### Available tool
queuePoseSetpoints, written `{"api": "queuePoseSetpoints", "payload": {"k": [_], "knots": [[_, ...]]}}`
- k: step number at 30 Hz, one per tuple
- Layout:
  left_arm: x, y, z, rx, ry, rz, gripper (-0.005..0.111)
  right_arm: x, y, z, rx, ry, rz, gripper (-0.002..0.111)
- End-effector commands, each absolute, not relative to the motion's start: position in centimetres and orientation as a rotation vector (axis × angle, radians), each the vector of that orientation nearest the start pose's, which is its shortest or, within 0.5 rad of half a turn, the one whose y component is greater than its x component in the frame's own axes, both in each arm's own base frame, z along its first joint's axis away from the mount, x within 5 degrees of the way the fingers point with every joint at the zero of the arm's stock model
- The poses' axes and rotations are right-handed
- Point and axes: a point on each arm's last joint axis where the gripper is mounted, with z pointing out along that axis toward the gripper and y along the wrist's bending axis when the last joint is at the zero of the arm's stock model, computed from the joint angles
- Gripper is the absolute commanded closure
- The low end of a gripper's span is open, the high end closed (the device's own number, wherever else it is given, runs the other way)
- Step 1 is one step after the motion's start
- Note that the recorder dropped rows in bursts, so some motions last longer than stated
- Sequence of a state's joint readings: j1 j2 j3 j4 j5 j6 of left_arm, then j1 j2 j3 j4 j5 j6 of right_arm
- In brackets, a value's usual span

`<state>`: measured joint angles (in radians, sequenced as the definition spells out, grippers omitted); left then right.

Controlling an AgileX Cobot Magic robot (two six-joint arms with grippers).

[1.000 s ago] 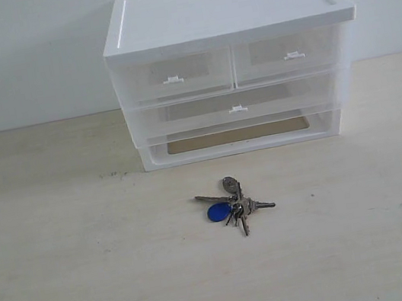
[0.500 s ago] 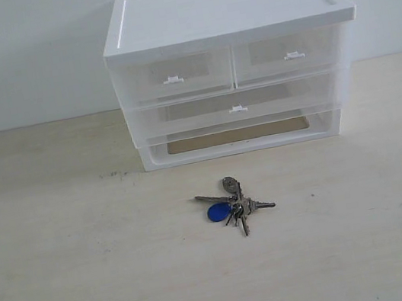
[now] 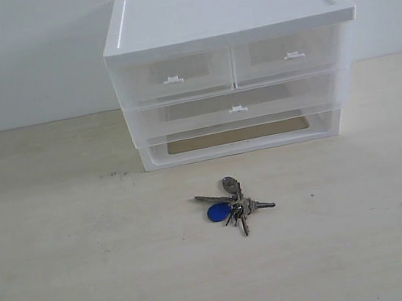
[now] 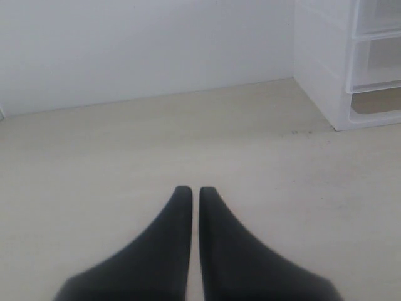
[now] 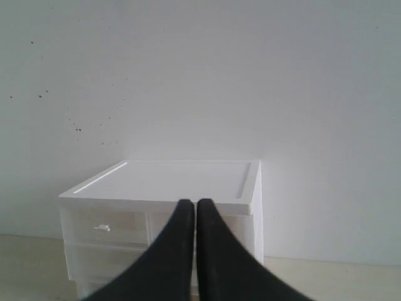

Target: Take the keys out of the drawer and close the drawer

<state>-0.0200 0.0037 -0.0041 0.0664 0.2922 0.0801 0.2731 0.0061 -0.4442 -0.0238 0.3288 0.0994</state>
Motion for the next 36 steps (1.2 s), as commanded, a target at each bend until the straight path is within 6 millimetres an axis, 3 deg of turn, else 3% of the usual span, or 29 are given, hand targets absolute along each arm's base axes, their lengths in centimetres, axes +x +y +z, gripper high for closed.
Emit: {"api": "queuePoseSetpoints", "payload": {"k": [1, 10, 16, 18, 19, 20, 28, 36], "knots": [[5.5, 0.1, 18.7, 0.122, 1.769, 0.106, 0.102, 1.5, 0.2, 32.1, -0.087, 1.387, 0.200, 0.108], [5.5, 0.1, 18.7, 0.120, 1.769, 0.105, 0.102, 1.9, -0.2, 31.3, 0.062, 1.398, 0.020, 0.108], [5.5, 0.1, 18.7, 0.120, 1.769, 0.105, 0.102, 5.2, -0.1, 23.3, 0.057, 1.455, 0.028, 0.108], [5.5, 0.1, 18.7, 0.120, 1.769, 0.105, 0.102, 5.6, -0.1, 21.3, 0.057, 1.483, 0.029, 0.108], [5.5, 0.1, 18.7, 0.120, 1.769, 0.105, 0.102, 5.6, -0.1, 21.4, 0.055, 1.477, 0.028, 0.108], [5.5, 0.1, 18.7, 0.120, 1.769, 0.105, 0.102, 5.6, -0.2, 20.4, 0.034, 1.583, -0.007, 0.108], [5.5, 0.1, 18.7, 0.120, 1.769, 0.105, 0.102, 5.4, -0.3, 18.3, -0.001, 1.814, -0.059, 0.108], [5.5, 0.1, 18.7, 0.120, 1.769, 0.105, 0.102, 5.4, -0.3, 18.3, 0.014, 1.814, -0.044, 0.108]]}}
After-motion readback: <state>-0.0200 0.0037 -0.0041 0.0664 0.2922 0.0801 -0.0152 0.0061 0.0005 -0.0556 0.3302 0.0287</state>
